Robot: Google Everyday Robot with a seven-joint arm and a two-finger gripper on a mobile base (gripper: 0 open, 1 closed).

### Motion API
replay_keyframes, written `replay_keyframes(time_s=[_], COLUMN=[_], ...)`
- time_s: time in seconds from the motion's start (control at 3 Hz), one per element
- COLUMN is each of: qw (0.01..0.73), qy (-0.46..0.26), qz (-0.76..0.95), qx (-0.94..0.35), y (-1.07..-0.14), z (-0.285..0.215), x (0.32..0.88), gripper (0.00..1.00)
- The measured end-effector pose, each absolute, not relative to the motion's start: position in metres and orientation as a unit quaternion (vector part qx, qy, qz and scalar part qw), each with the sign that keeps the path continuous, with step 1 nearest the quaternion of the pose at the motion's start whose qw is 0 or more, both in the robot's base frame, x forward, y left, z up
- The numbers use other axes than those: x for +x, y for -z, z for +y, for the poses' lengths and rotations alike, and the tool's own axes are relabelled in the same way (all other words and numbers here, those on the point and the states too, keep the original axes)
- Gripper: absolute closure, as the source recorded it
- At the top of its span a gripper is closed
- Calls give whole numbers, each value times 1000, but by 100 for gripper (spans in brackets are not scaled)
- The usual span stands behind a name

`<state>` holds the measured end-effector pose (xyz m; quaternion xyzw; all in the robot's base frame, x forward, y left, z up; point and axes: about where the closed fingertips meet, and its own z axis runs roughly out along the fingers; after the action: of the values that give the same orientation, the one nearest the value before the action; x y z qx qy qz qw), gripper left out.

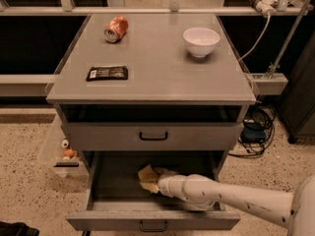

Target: Pick sponge from middle drawer and place on counter

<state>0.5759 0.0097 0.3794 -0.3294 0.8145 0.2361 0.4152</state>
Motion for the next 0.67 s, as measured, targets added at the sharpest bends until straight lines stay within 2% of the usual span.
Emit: replay_keyframes(time_s=[0.67], qw=[415], qy=[-236], qz=[814], qx=[-329], y=[-379], z=[10], x=[576], gripper=[89])
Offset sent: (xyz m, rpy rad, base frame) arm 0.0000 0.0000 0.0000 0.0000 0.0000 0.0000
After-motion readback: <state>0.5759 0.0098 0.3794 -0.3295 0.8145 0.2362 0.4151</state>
